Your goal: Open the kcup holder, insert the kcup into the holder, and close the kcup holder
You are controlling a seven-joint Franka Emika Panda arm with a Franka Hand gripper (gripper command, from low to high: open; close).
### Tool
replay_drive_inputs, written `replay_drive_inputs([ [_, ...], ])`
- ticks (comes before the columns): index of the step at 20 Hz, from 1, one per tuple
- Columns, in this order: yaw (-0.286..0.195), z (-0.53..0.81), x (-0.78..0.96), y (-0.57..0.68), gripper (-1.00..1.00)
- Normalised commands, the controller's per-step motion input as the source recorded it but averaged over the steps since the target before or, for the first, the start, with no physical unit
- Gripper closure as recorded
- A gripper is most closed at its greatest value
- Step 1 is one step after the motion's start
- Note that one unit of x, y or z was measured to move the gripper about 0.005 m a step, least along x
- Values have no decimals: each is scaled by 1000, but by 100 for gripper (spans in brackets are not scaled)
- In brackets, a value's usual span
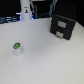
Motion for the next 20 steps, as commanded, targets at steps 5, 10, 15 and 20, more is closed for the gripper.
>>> replay_drive_inputs([
  [5,-155,79,-282,678,-100],
  [10,-165,53,-277,704,-100],
  [15,-184,1,-242,718,-100],
  [20,-187,-27,-248,718,-100],
])
